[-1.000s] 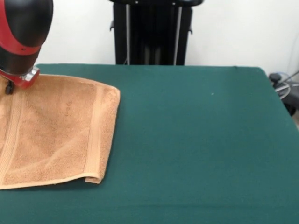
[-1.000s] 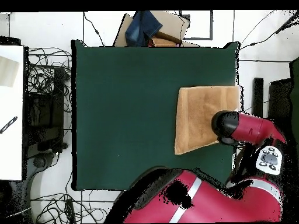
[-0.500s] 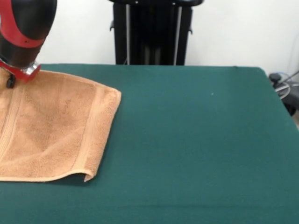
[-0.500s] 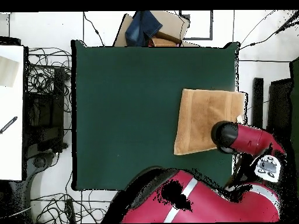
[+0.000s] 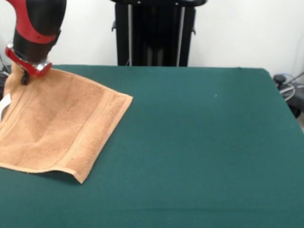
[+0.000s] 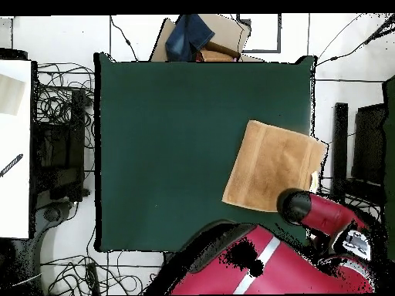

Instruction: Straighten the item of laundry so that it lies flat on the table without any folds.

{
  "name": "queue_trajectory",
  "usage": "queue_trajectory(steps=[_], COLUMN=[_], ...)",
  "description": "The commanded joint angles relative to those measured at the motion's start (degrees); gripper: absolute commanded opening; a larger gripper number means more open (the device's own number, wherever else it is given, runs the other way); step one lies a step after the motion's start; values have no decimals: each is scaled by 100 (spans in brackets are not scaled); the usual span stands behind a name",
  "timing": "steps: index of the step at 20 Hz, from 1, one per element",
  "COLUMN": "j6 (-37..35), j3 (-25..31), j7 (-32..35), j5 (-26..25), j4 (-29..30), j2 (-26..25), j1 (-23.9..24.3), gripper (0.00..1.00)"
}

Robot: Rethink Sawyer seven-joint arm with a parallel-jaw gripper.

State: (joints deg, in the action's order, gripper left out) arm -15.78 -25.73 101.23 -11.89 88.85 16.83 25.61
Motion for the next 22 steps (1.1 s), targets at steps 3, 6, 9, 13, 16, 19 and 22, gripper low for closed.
queue_trajectory(steps=[3, 6, 9, 13, 16, 19, 22], j6=[412, 437, 543, 606, 596, 470, 418], j3=[377, 284, 225, 219, 219, 112, 26], j7=[1835, 1871, 1888, 1894, 1922, 1930, 1903], j5=[585, 732, 875, 1080, 1235, 1372, 1492], j4=[1341, 1449, 1554, 1624, 1815, 2008, 2142], j2=[-402, -393, -417, -447, -341, -164, -59], j1=[-200, -364, -474, -634, -777, -987, -1134], gripper=[0, 0, 0, 0, 0, 0, 0])
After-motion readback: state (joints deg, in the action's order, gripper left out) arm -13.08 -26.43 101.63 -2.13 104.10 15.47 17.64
